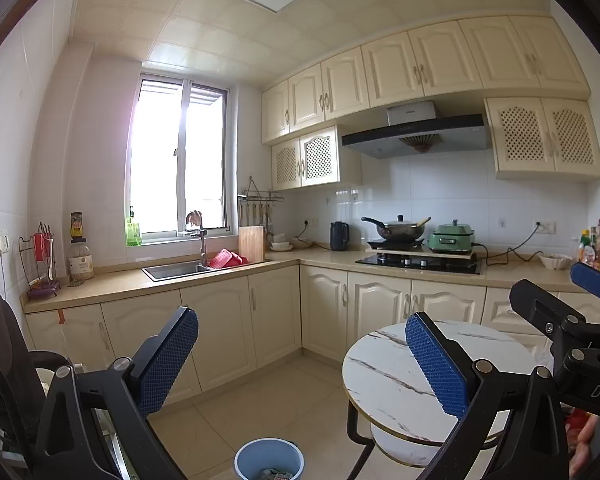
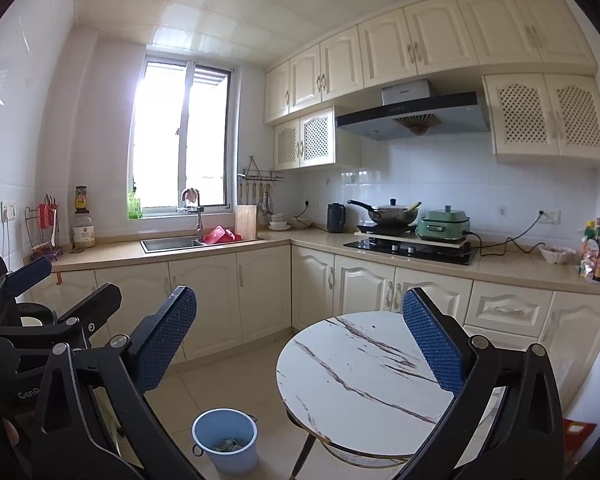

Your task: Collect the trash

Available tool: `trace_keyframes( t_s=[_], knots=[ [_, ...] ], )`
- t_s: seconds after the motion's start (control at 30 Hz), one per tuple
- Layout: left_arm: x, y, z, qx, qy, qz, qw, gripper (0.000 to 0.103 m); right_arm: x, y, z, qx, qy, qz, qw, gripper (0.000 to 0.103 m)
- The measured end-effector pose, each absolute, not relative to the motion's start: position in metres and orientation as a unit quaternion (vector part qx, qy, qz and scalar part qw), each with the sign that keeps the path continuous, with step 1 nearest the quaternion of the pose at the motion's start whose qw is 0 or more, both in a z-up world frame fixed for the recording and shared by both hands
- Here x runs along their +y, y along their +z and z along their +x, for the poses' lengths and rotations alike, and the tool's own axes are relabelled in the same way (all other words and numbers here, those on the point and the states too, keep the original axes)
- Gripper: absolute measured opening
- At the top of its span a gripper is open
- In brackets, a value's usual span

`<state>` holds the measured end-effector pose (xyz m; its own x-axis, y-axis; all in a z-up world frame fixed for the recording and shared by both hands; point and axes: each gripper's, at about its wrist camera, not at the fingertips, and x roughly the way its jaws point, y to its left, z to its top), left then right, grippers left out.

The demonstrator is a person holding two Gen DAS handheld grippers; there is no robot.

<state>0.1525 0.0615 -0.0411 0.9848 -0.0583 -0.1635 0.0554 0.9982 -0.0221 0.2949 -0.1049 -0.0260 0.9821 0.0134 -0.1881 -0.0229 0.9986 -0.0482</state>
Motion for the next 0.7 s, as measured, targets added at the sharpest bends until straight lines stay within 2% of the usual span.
trace_keyframes(
  t_s=[0.7],
  knots=[
    [0.080,-0.037,0.167,0.087,-0.035,-0.010,0.996,0.102,-0.107,-0.031,0.296,0.102,0.007,-0.026,0.994,0.103]
  ],
)
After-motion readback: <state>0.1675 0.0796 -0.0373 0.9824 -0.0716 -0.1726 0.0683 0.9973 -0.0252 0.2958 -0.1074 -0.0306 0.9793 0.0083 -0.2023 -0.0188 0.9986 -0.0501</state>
